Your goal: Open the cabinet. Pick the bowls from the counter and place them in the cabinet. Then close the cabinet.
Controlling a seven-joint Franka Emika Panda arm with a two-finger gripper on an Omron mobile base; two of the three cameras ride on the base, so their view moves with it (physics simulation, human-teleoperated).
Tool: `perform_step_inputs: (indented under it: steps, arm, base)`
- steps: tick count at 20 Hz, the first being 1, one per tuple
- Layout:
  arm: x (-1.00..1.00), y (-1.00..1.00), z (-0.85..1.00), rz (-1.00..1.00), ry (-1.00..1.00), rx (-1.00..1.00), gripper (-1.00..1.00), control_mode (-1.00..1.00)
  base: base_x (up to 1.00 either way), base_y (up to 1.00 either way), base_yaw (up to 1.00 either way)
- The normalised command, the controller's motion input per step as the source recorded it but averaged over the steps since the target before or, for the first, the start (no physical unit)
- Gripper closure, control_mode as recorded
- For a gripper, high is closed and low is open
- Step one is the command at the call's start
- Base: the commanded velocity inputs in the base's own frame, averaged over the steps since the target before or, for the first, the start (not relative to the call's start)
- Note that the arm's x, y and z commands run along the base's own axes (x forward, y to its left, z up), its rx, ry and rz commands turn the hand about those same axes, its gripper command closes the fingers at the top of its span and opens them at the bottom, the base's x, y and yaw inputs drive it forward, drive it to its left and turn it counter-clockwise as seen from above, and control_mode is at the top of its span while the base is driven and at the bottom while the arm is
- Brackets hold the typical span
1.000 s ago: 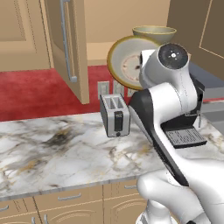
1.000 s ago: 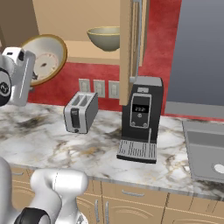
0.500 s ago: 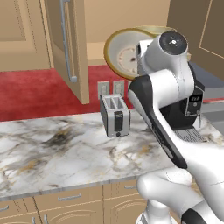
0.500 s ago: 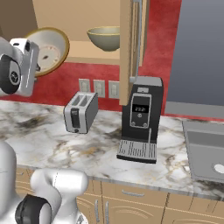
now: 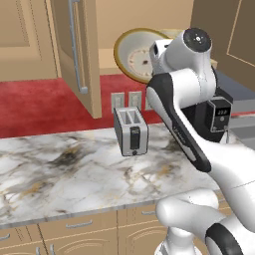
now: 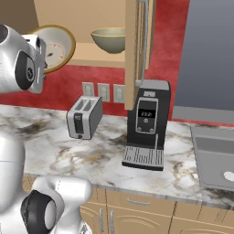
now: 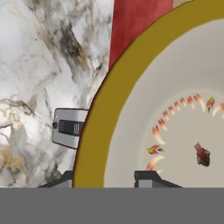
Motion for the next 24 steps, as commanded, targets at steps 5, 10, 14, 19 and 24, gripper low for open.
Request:
perform_step_inputs:
  steps: [5,10,14,19,24]
  arm:
    - [0.27,0.01,0.06,0.09,0.00,0.00,1.00,-1.00]
    - [0.33,0.01,0.00,0.07,0.00,0.00,1.00,-1.00]
    - [0.42,0.01,0.00,0.05,0.00,0.00,1.00,-1.00]
    - [0.45,0.05,0.00,0.02,0.00,0.00,1.00,-1.00]
    - [0.36,0.10,0.01,0.00,0.00,0.00,1.00,-1.00]
  base:
    - [0.00,0.00,0.00]
    - [0.00,0.00,0.00]
    - [0.00,0.00,0.00]
    - [0.00,0.00,0.00]
    - [0.00,0.00,0.00]
